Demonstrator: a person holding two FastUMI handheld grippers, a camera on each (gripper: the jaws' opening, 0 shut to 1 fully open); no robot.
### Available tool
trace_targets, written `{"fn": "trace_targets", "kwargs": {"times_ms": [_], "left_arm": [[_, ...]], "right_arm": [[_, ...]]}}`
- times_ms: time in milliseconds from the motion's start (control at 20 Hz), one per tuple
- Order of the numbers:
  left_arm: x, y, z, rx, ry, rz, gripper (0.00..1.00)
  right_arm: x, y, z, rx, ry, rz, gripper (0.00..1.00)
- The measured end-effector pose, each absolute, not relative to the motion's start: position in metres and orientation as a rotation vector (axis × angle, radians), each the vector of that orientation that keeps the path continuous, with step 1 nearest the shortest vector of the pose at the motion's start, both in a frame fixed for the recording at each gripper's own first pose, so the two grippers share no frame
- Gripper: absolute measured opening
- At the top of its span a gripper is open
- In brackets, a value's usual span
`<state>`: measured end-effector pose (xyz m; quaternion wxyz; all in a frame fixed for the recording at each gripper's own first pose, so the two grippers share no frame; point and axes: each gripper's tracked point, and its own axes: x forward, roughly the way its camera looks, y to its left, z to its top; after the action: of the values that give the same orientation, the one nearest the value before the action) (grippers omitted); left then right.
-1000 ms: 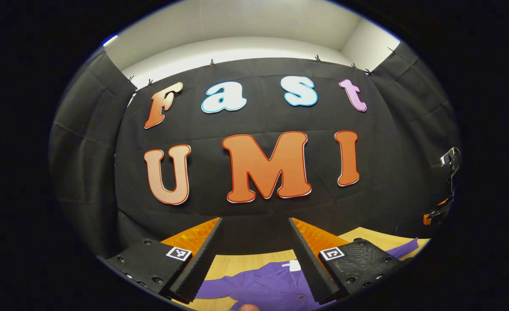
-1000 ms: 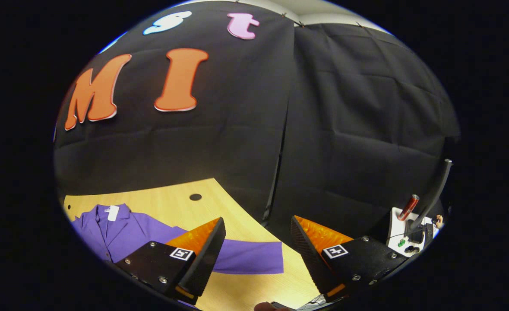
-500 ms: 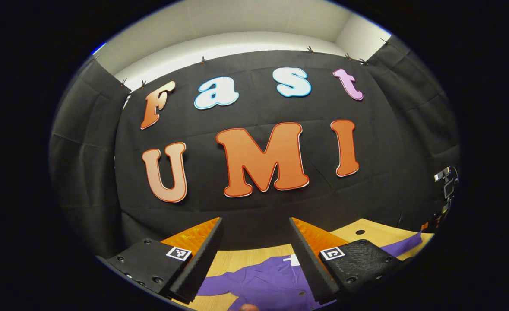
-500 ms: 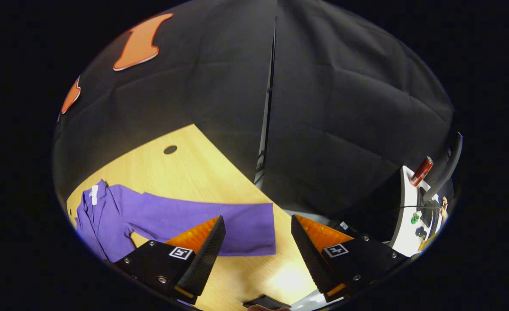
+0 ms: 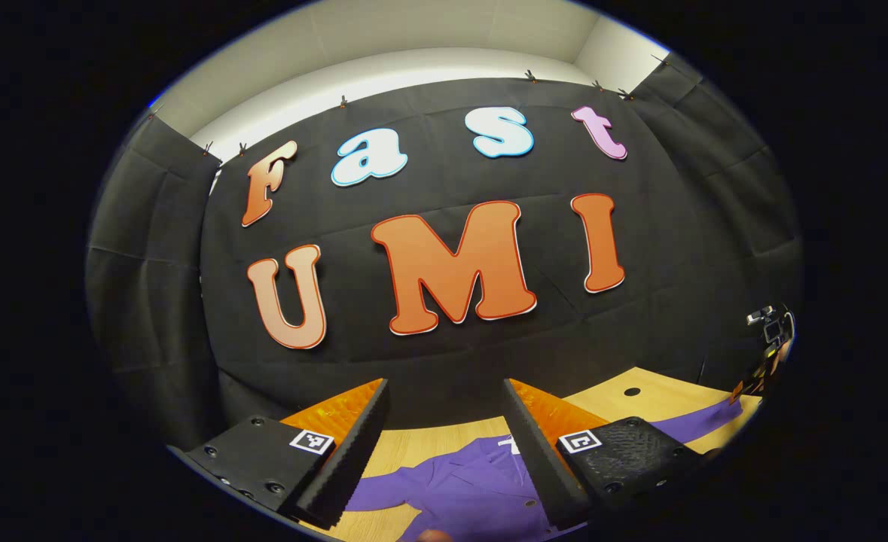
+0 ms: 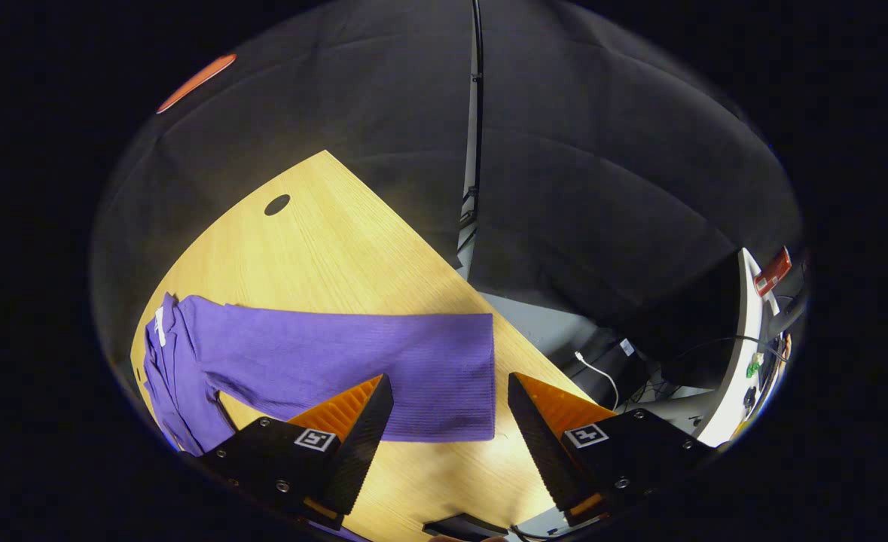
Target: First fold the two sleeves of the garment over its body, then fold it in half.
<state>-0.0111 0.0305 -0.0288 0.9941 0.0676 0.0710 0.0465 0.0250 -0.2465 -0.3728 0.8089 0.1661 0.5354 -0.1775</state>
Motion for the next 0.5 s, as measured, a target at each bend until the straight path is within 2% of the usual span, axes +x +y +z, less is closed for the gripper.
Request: {"fn": "trace_targets", "kwargs": {"times_ms": [500], "left_arm": [[-0.024, 0.036, -0.039, 0.149, 0.191, 0.156, 0.93]], "right_arm": [[0.019, -0.238, -0.410, 0.368, 1.267, -0.390, 0.93]]}}
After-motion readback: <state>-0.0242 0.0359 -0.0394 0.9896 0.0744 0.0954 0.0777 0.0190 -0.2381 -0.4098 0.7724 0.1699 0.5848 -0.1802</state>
